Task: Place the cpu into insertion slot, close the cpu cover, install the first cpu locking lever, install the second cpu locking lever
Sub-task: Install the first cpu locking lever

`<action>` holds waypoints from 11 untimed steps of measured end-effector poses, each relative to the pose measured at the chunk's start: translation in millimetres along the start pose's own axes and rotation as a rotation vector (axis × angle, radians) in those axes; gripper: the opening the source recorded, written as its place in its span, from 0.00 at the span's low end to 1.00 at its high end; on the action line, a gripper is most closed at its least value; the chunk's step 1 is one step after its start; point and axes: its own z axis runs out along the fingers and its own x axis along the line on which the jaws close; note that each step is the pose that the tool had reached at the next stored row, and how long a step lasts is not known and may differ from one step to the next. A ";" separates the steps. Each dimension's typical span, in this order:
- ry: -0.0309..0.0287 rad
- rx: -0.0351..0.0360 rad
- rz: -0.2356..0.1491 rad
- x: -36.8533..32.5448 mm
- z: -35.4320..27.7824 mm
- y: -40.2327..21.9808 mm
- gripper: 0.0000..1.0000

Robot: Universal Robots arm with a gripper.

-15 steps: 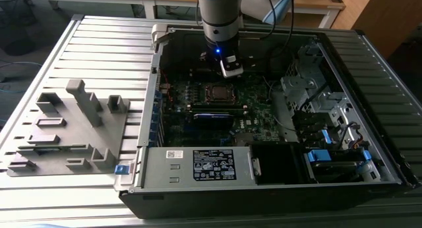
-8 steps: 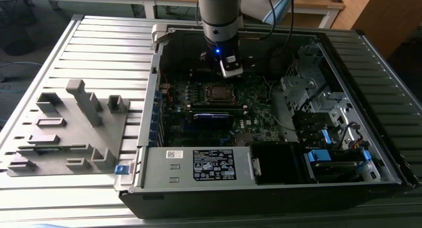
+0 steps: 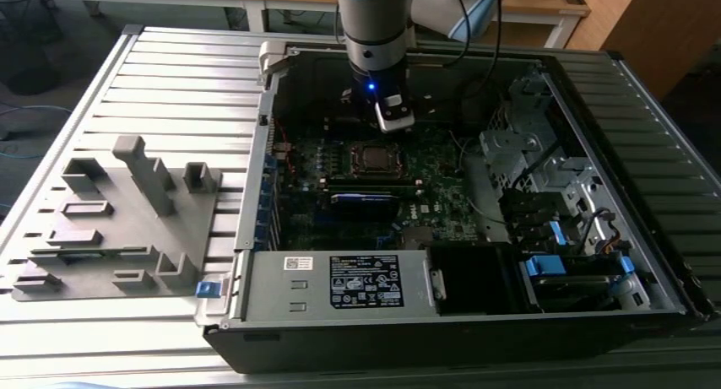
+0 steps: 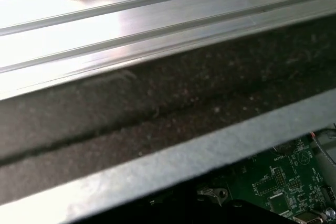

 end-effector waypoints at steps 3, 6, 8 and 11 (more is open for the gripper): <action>-0.0022 -0.0008 0.000 1.0 0.7 -0.4 0.11; -0.0075 -0.0026 -0.001 1.3 2.1 -0.8 0.11; -0.0092 -0.0030 -0.002 1.4 2.5 -0.9 0.11; -0.0095 -0.0032 -0.002 1.4 2.6 -0.9 0.11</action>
